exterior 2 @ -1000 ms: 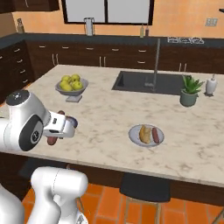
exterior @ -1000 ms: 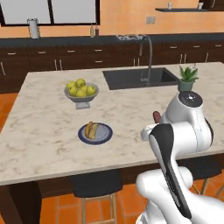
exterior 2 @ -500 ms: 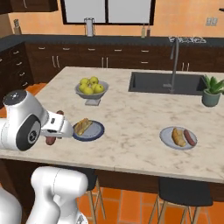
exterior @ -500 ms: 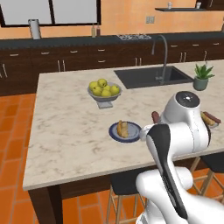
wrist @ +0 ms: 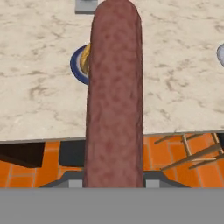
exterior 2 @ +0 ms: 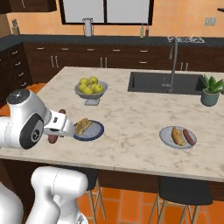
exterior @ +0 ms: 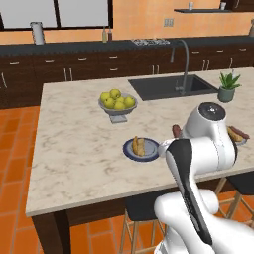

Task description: Place one bun and one sausage from the bowl on each plate.

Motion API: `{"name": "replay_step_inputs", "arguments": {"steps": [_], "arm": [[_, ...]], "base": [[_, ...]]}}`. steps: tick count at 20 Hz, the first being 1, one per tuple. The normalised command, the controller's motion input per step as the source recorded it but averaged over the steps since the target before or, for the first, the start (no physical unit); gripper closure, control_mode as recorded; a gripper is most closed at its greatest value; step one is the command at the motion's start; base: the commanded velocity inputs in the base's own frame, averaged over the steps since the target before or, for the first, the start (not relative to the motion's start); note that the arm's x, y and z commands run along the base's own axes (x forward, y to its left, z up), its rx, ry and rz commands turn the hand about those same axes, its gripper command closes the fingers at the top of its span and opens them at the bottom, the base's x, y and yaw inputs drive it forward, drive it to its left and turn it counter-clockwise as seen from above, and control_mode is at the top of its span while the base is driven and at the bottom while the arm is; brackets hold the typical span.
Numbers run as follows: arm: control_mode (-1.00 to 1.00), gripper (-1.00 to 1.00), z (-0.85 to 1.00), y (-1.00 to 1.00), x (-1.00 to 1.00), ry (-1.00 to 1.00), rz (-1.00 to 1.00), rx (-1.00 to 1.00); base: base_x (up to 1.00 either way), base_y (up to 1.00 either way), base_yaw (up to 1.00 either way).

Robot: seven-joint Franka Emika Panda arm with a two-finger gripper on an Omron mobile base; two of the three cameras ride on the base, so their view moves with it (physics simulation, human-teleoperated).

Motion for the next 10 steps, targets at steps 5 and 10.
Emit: {"name": "replay_step_inputs", "arguments": {"steps": [5, 10], "arm": [[-1.0, 1.0, 0.0, -0.01, 0.9, 0.08, -0.05, 0.03], [-1.0, 1.0, -0.13, -0.03, 1.0, 0.19, -0.01, 0.22]], "base": [[0.0, 0.0, 0.0], [0.0, 0.0, 0.0]]}}
